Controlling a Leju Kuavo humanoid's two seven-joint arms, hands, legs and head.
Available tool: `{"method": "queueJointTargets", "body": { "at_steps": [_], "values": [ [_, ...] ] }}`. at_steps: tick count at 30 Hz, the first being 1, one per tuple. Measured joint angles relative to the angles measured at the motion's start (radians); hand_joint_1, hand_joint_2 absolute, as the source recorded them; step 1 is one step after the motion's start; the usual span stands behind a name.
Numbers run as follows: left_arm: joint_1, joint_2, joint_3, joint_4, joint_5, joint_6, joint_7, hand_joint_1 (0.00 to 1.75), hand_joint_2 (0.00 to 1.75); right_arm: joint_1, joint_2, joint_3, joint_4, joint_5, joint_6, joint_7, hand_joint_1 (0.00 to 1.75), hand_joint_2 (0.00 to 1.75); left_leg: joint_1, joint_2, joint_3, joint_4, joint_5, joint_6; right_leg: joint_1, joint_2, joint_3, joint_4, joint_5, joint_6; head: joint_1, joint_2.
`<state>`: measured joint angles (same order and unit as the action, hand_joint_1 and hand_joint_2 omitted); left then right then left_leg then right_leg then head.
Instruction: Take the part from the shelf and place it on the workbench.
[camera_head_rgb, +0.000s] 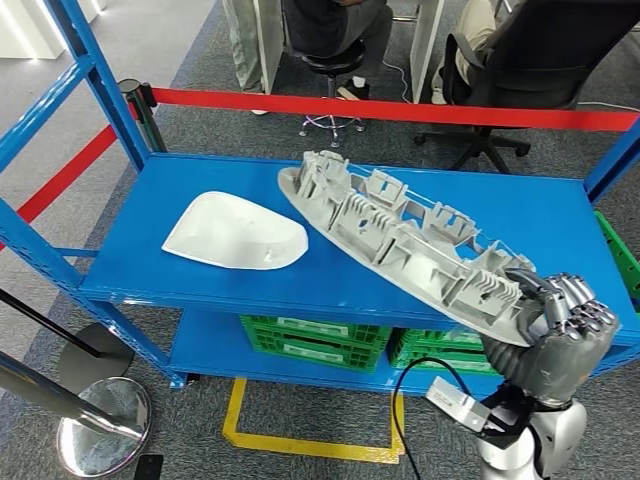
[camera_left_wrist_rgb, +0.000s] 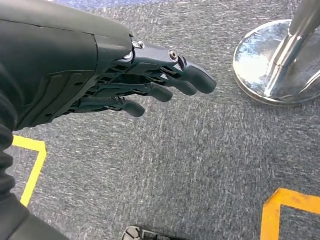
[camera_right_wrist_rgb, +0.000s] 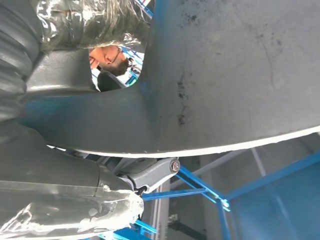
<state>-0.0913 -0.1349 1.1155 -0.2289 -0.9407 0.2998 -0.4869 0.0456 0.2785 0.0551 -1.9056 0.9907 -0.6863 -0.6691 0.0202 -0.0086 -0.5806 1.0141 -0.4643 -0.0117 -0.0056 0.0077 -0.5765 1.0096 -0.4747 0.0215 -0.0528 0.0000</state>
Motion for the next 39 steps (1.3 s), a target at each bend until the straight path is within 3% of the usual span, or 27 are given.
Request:
{"method": "queueJointTargets", "body": {
  "at_steps": [29, 39],
  "values": [
    [0.0, -0.001, 0.001, 0.0, -0.002, 0.007, 0.001, 0.0, 1.75, -0.003, 0.0, 0.006, 0.019, -0.032, 0.0, 0.0, 1.75, 1.75, 0.0, 0.0, 0.0, 0.0, 0.0, 0.0, 0.0, 0.0, 0.0, 0.0, 0.0, 0.0, 0.0, 0.0],
    [0.0, 0.0, 0.018, 0.0, -0.012, 0.011, -0.003, 0.0, 1.75, -0.007, -0.021, 0.109, 0.092, -0.322, 0.0, 0.032, 1.75, 1.75, 0.0, 0.0, 0.0, 0.0, 0.0, 0.0, 0.0, 0.0, -0.001, 0.0, 0.0, 0.0, -0.001, 0.0]
  ]
}}
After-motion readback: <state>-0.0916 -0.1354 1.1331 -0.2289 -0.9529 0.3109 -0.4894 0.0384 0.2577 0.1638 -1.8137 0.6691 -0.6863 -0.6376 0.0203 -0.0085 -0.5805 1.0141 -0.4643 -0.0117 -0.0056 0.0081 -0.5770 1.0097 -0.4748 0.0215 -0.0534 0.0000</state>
